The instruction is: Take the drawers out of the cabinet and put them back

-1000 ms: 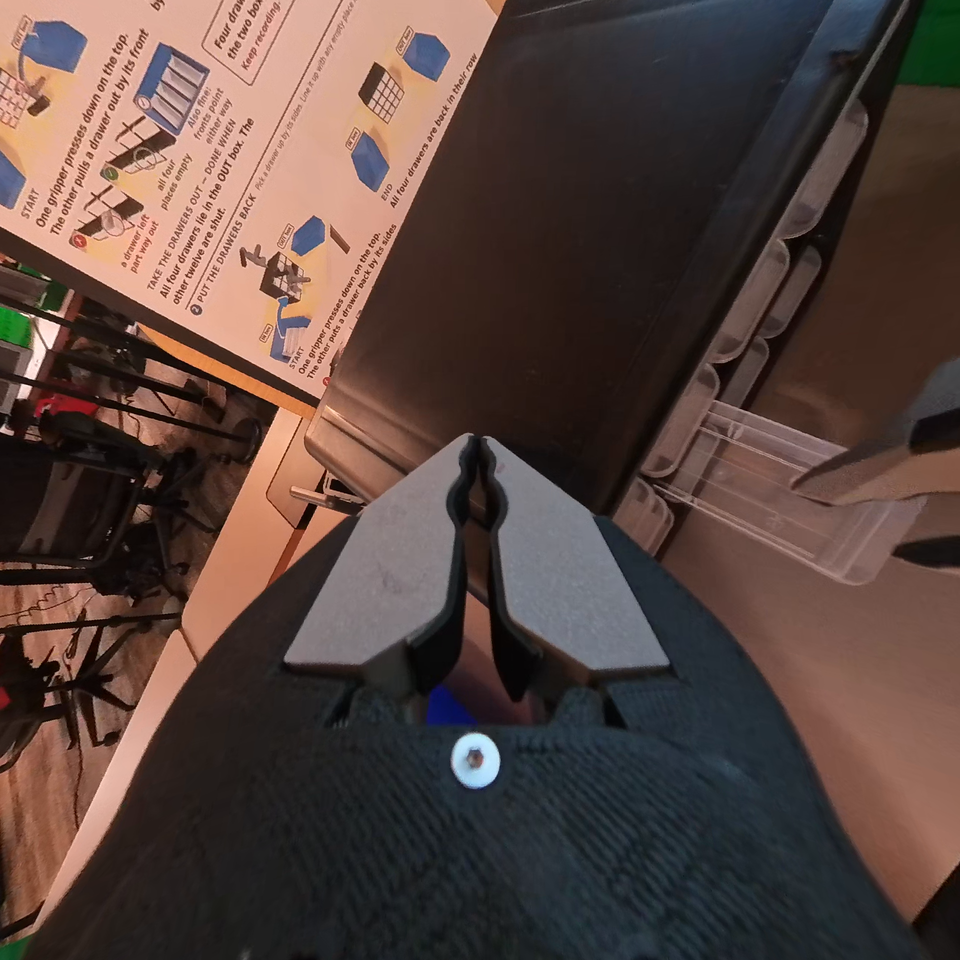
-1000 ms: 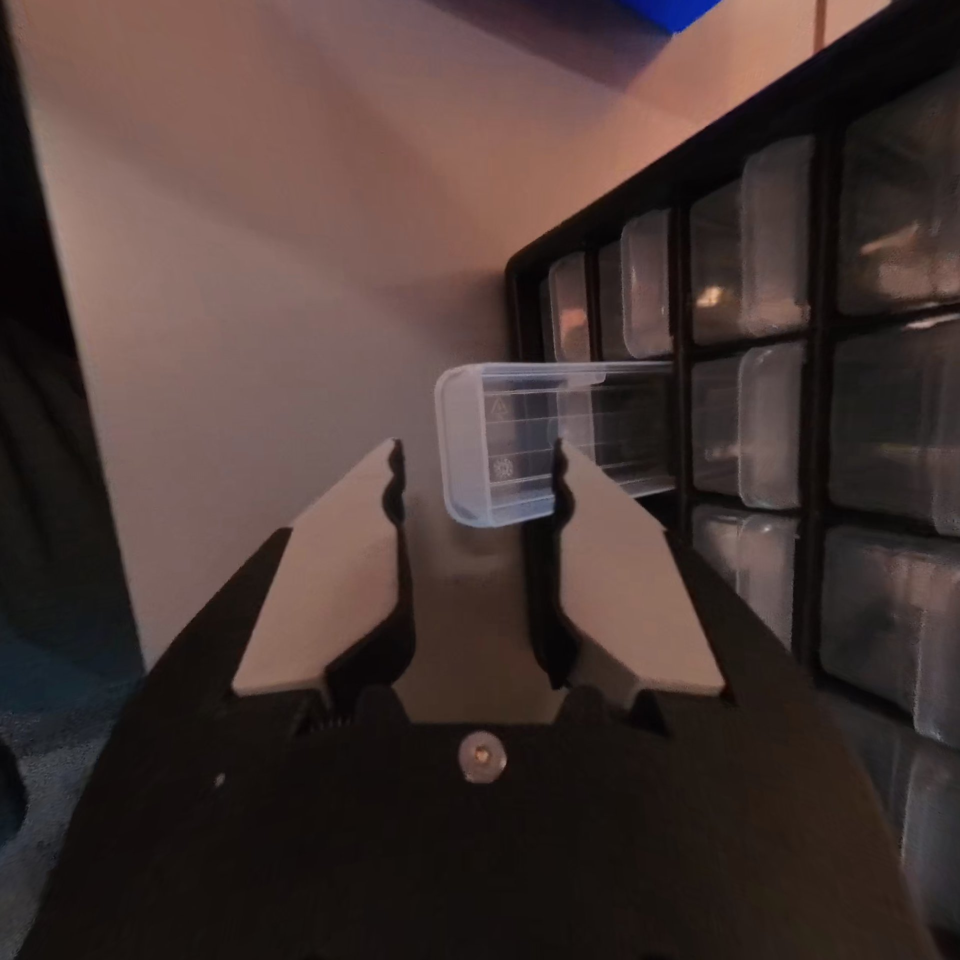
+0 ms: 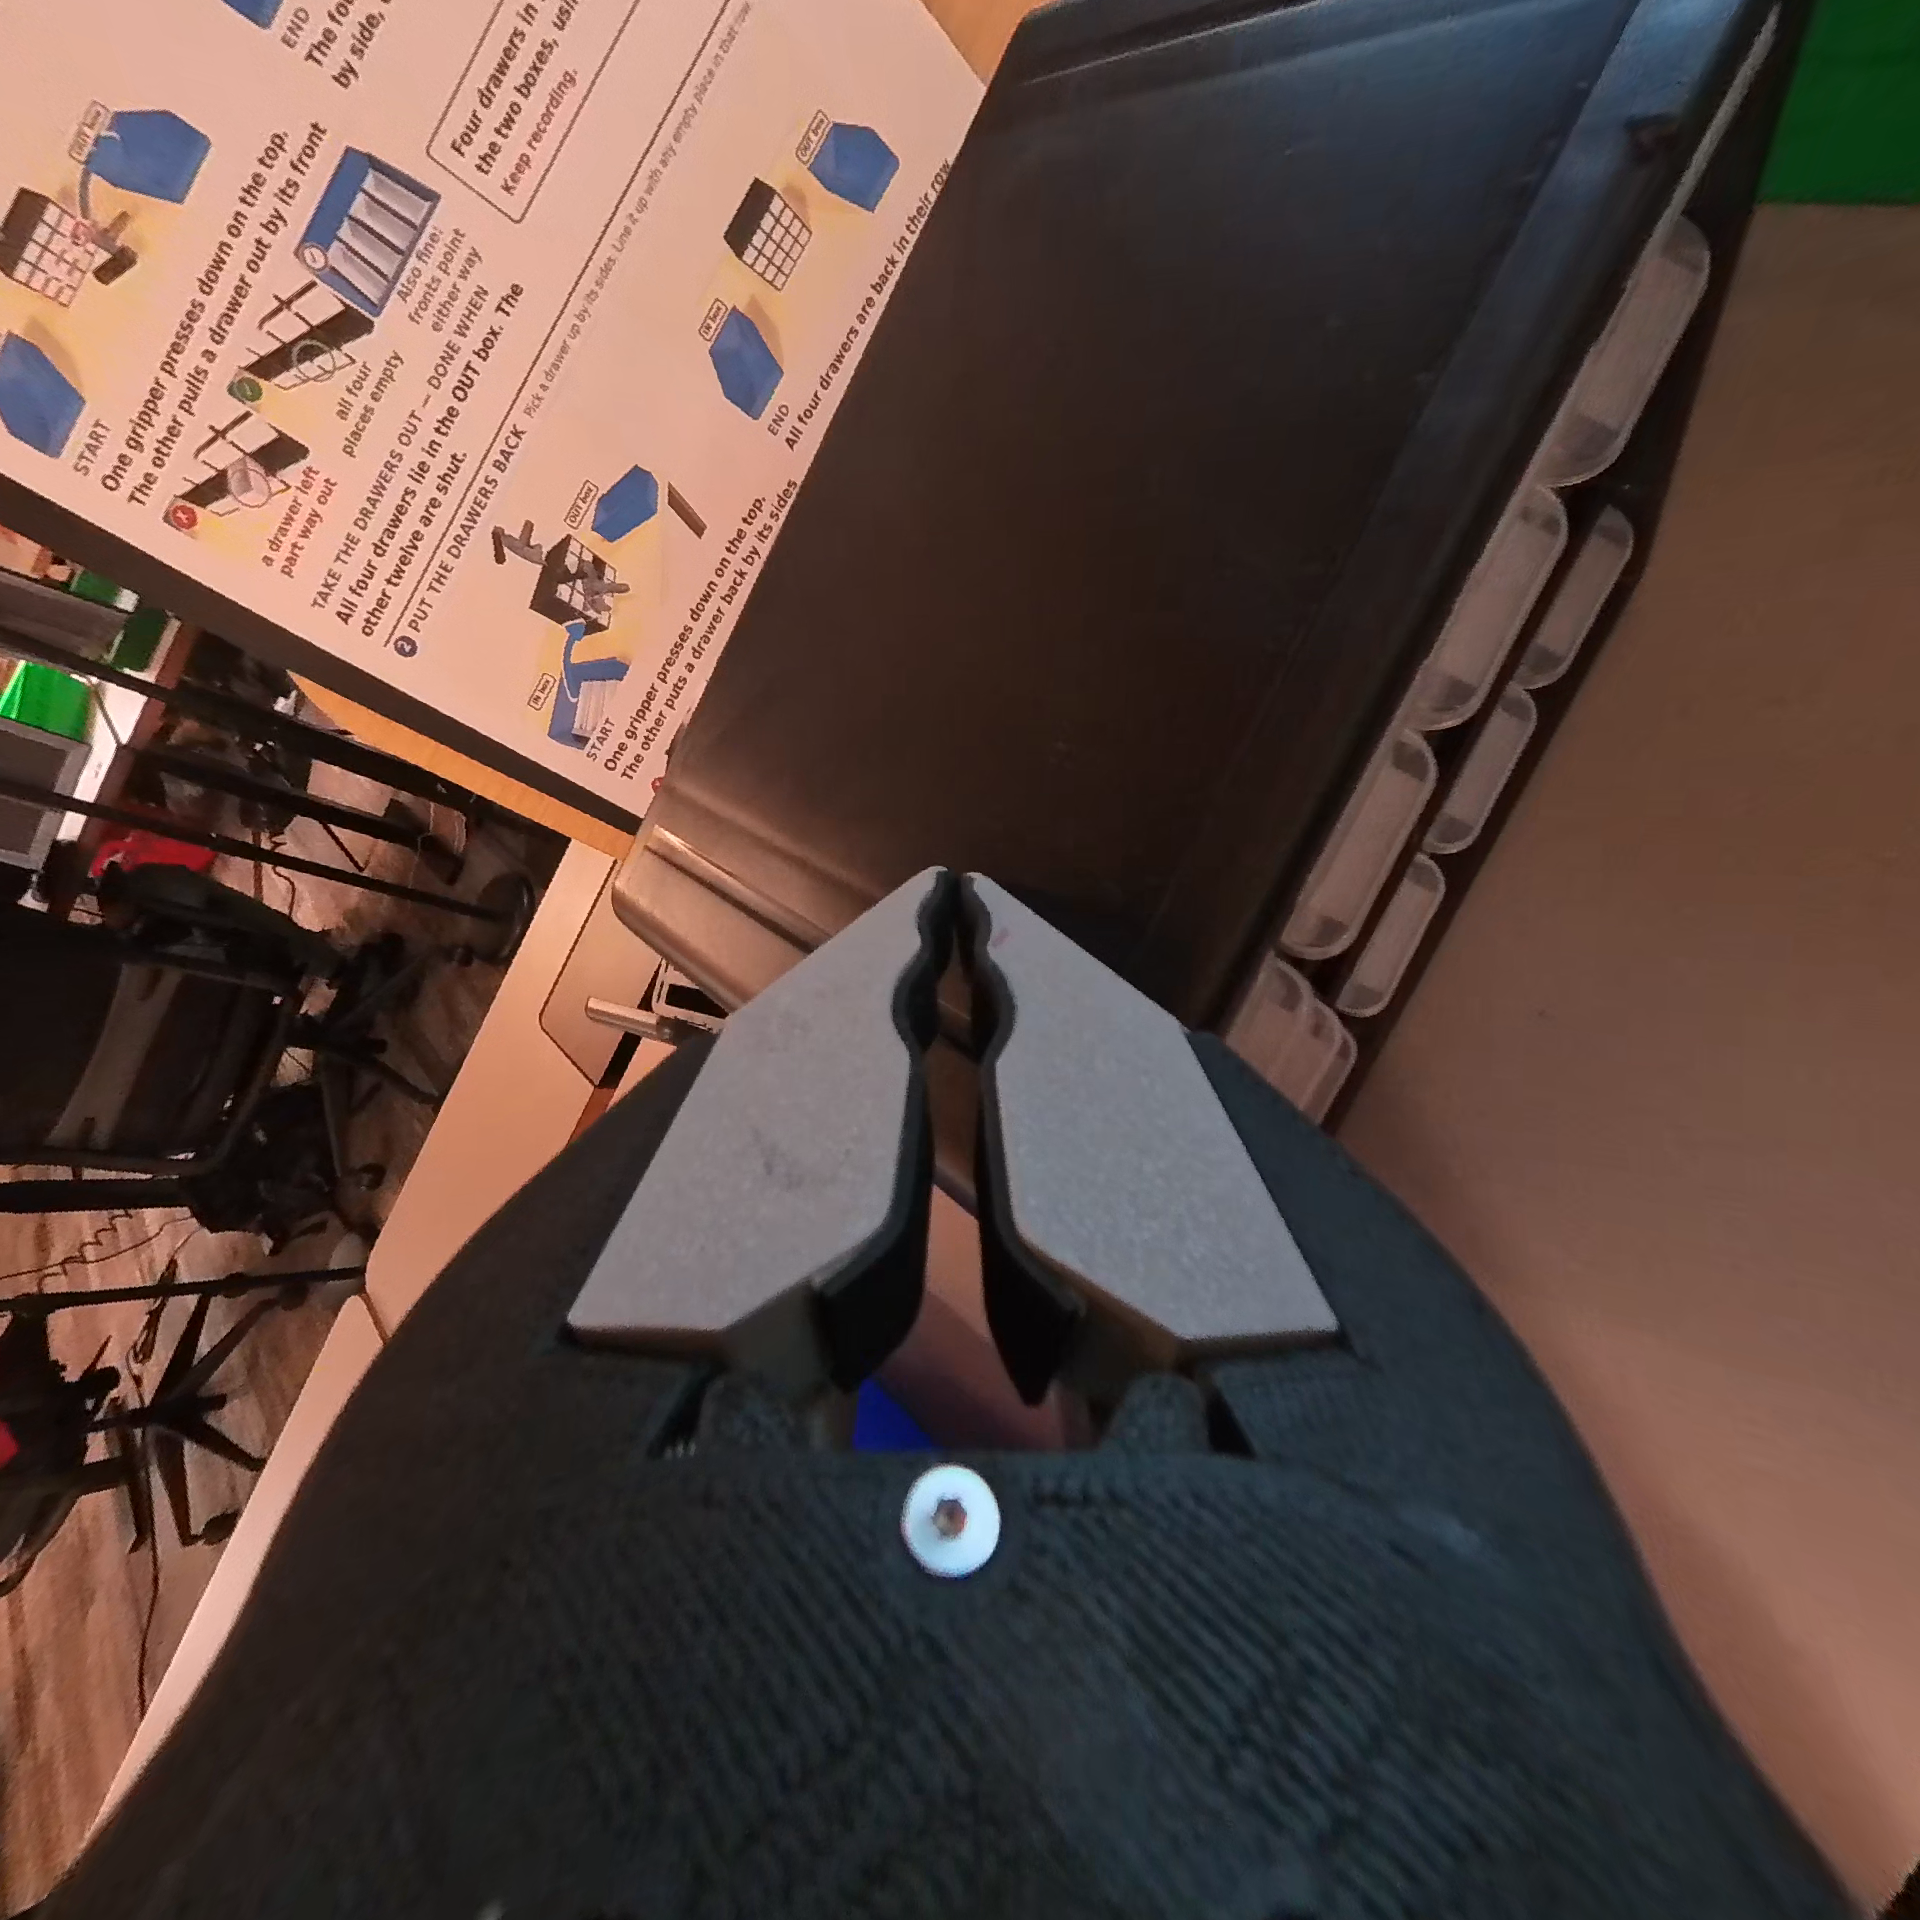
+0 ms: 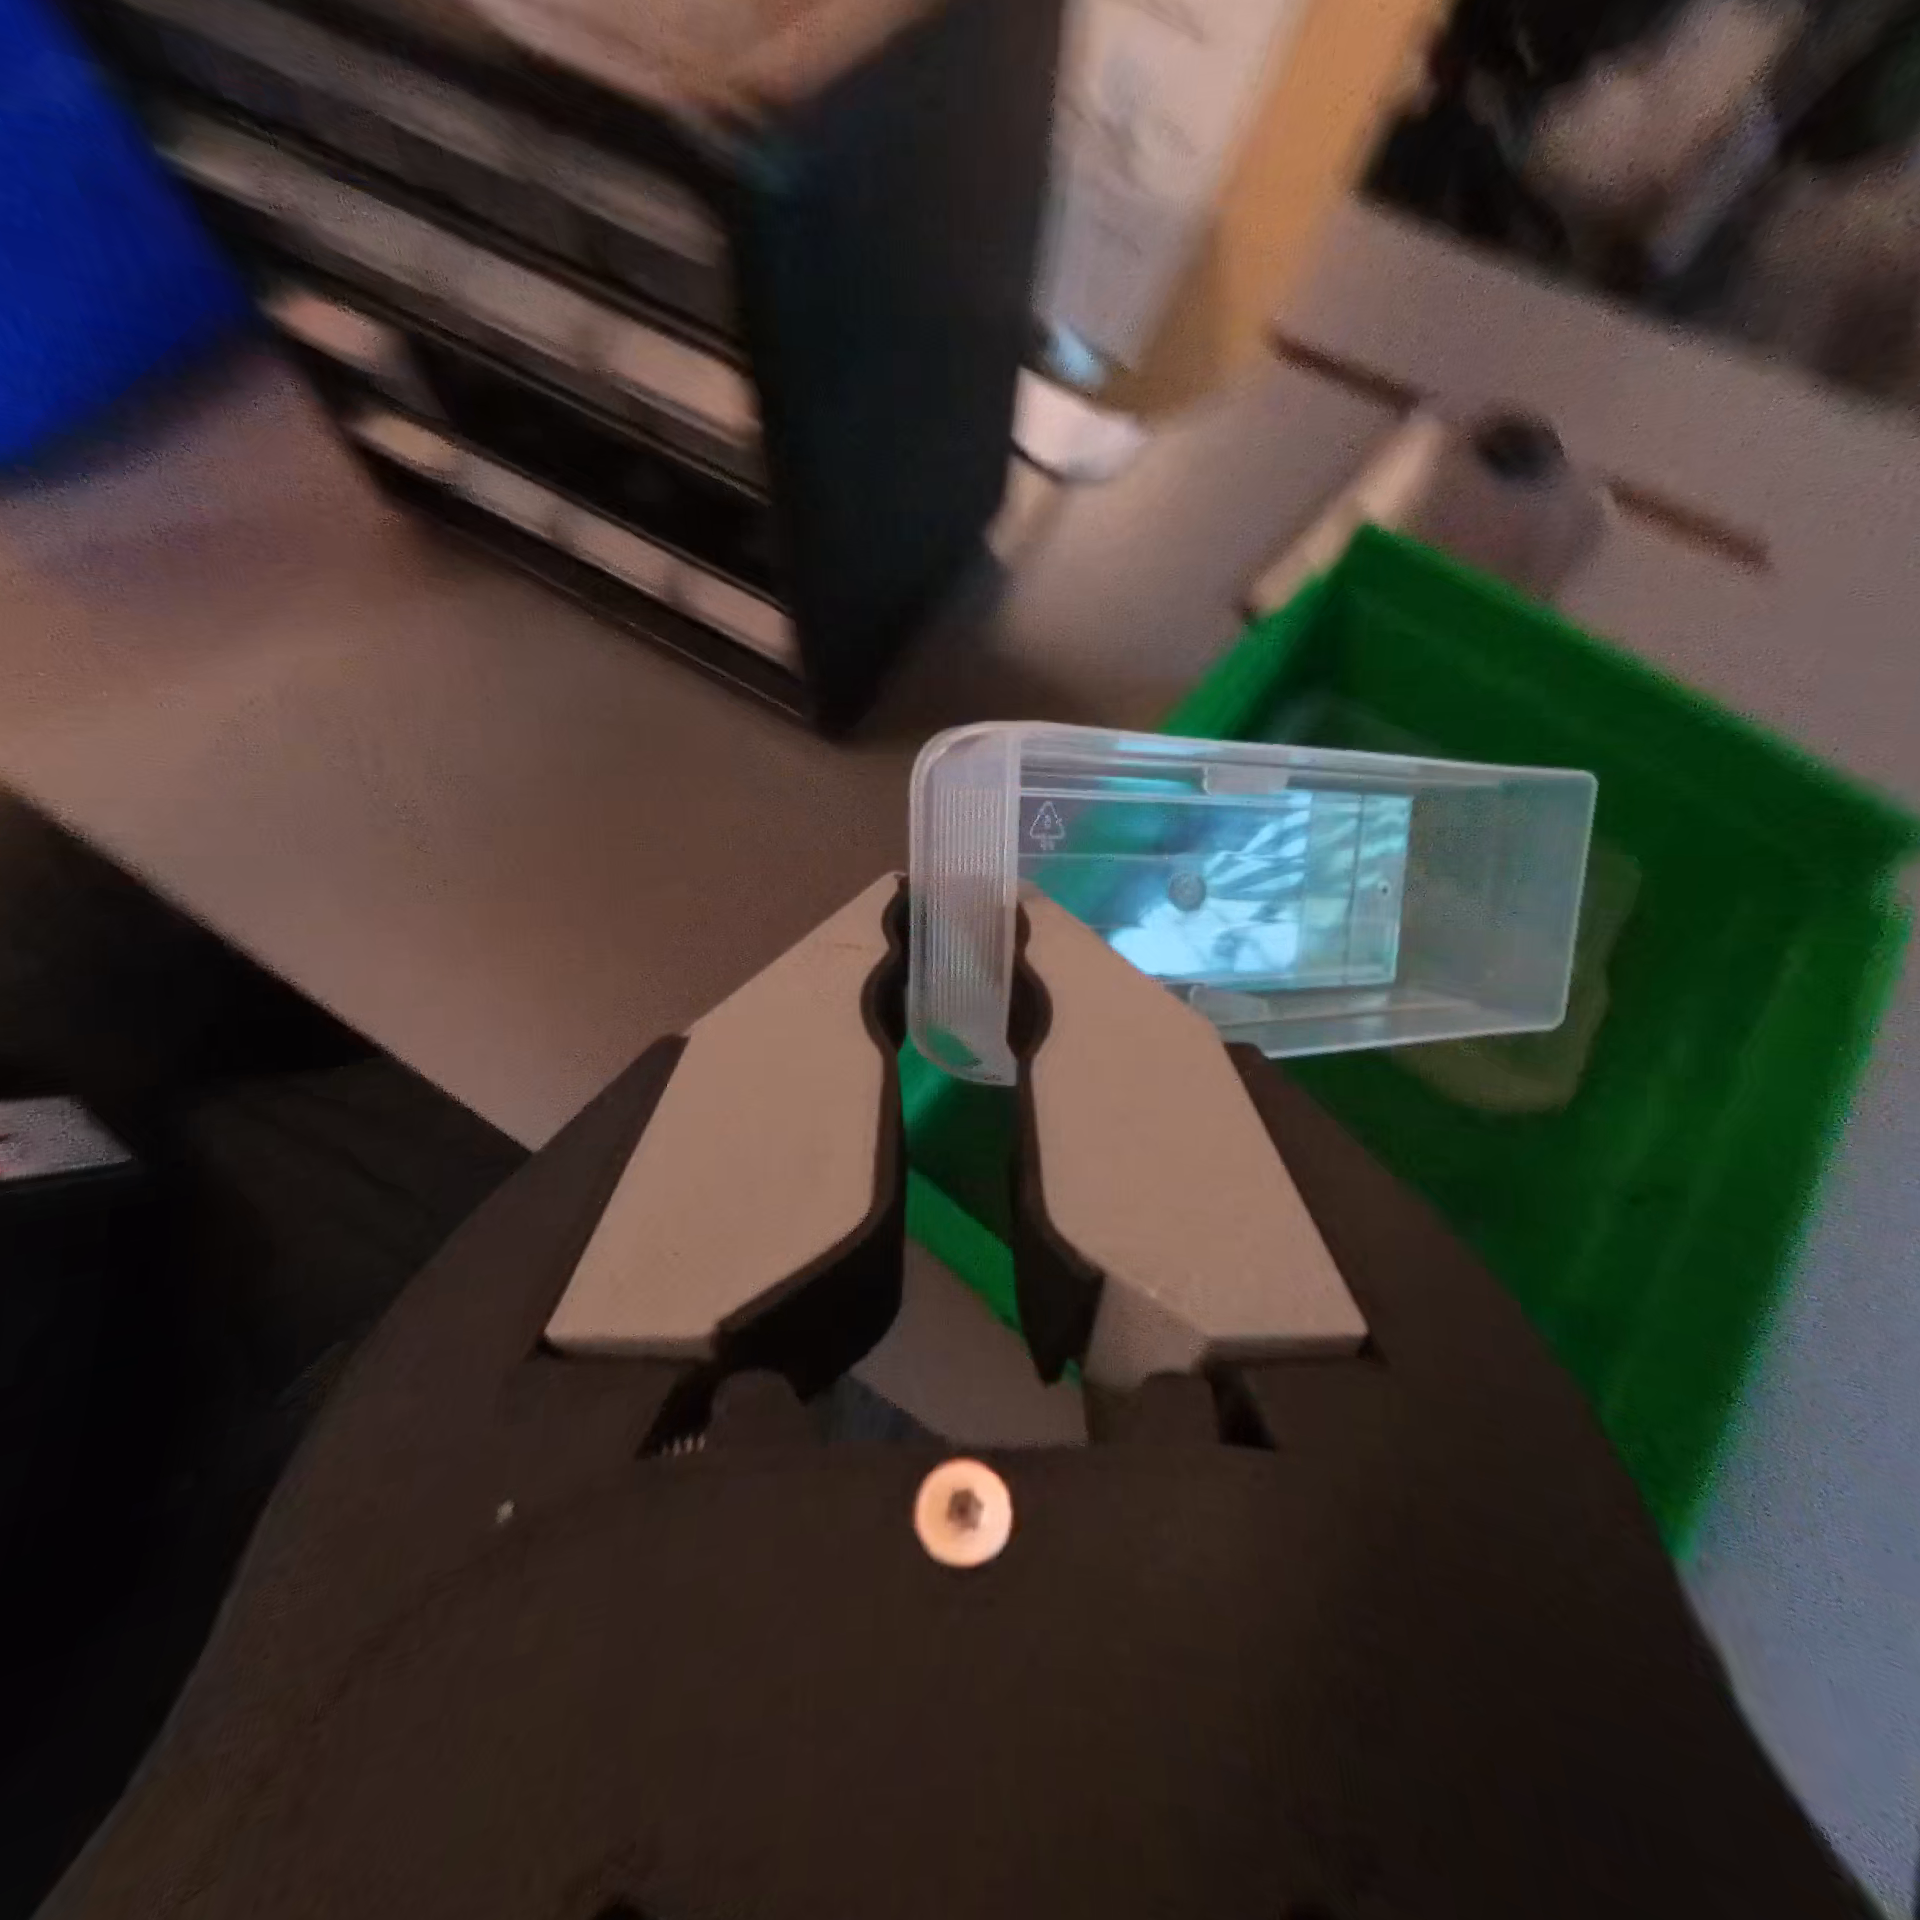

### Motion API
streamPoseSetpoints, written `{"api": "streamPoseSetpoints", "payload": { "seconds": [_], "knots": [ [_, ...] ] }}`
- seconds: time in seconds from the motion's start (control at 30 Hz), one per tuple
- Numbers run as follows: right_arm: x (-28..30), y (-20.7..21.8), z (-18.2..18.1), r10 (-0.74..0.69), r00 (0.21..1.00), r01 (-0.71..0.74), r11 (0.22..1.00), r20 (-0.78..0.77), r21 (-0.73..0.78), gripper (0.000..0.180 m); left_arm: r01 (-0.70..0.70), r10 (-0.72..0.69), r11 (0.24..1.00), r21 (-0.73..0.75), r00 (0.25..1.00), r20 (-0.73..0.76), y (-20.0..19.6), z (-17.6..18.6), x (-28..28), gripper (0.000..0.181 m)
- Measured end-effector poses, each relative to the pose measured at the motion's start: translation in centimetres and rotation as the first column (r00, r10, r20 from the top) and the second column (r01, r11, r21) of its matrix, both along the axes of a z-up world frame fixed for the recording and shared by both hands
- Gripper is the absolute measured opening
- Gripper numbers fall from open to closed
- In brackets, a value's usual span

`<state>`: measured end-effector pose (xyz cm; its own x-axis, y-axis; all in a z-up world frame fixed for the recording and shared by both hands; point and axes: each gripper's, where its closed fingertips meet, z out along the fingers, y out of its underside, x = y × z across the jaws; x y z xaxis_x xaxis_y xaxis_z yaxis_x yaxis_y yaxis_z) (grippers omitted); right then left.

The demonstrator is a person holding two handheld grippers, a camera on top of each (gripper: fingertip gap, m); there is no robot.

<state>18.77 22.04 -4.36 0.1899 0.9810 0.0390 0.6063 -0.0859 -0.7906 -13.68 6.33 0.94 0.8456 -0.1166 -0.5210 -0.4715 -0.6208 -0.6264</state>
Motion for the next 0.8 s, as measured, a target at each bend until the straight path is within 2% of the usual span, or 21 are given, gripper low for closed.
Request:
{"api": "streamPoseSetpoints", "payload": {
  "seconds": [0.17, 0.3, 0.4, 0.47, 0.6, 0.7, 0.8],
  "knots": [
    [1.1, 4.4, -7.8, -0.207, 0.933, 0.239, 0.968, 0.294, -0.076, 0.013, 0.006, -0.006, 1.000, -0.002, 1.000, -0.018, 0.0, 0.0, 0.0, 0.000],
    [-1.2, 6.9, -11.5, -0.260, 0.900, 0.290, 0.956, 0.351, -0.036, 0.015, 0.004, -0.004, 1.000, -0.004, 1.000, -0.029, 0.0, 0.0, 0.0, 0.000],
    [-1.9, 8.2, -12.0, -0.311, 0.872, 0.326, 0.945, 0.377, 0.025, 0.036, 0.003, -0.003, 1.000, -0.005, 0.999, -0.035, 0.0, 0.0, 0.0, 0.000],
    [-2.7, 8.1, -10.2, -0.344, 0.885, 0.343, 0.937, 0.312, 0.061, 0.038, 0.004, -0.004, 1.000, -0.005, 0.999, -0.032, 0.0, 0.0, 0.0, 0.000],
    [-4.9, 6.4, -2.7, -0.368, 0.930, 0.357, 0.914, 0.022, 0.191, 0.044, 0.017, -0.017, 1.000, 0.008, 1.000, -0.009, 0.0, 0.0, 0.0, 0.000],
    [-7.3, 1.5, 2.1, -0.242, 0.958, 0.272, 0.937, -0.154, 0.220, 0.055, 0.019, -0.019, 1.000, 0.010, 1.000, 0.013, 0.0, 0.0, 0.0, 0.000],
    [-11.2, -6.6, 3.9, 0.006, 0.963, 0.025, 0.994, -0.269, 0.109, 0.061, 0.013, -0.013, 1.000, 0.008, 1.000, 0.005, 0.0, 0.0, 0.0, 0.000]
  ]
}}
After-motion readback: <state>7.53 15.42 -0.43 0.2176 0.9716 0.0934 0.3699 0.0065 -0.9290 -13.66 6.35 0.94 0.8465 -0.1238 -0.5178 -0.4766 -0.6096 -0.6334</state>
